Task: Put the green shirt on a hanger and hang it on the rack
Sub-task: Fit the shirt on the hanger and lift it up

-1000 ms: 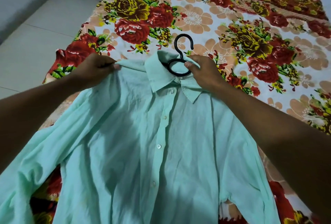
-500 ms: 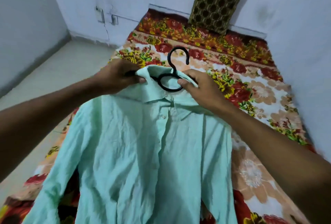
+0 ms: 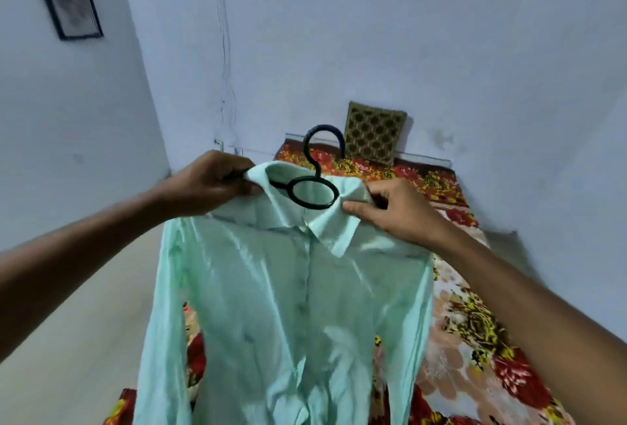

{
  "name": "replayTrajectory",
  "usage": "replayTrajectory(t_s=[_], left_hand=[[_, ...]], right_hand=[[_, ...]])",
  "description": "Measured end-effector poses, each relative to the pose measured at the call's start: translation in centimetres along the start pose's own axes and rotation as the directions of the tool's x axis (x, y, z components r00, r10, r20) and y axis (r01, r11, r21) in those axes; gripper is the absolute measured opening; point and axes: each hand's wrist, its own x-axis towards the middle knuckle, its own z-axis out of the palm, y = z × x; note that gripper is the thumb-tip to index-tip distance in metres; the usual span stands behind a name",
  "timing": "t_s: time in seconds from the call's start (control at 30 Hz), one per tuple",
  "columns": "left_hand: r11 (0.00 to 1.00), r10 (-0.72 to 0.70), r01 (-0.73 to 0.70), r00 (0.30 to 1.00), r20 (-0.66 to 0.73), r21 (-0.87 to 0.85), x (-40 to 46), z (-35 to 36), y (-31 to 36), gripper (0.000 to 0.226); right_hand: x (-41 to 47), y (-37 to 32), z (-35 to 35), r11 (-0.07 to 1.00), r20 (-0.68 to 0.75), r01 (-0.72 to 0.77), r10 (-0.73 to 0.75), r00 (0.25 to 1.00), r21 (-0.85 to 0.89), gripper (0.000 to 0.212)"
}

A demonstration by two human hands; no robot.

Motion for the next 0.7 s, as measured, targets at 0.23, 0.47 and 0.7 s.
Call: replayTrajectory(t_s=[0.23,0.47,0.7], left_hand=[[0.972,0.123,-0.104,0.989,-0.082,0.211,-6.4,-8.4,11.7,0.017],[0.969,0.165,-0.124,0.968,-0.191,0.212,-12.5,-17.4,20.6,0.018],[0.903,0.049,0.004,0.993,-0.111,0.429,-16.6,-20.5,26.6,0.026]], right_hand=[[-7.0,-15.2,-6.9,0.994,-0.073,-0.035,0.028,0.997,-0.1,0.023],[-12.9,-28.6,-12.5,0.982,-0.292,0.017,-0.073,0.954,-0.188,0.026],[-16.4,-35.0,-16.9,0.977,-0.357,-0.009,-0.07,0.931,-0.215,0.024]])
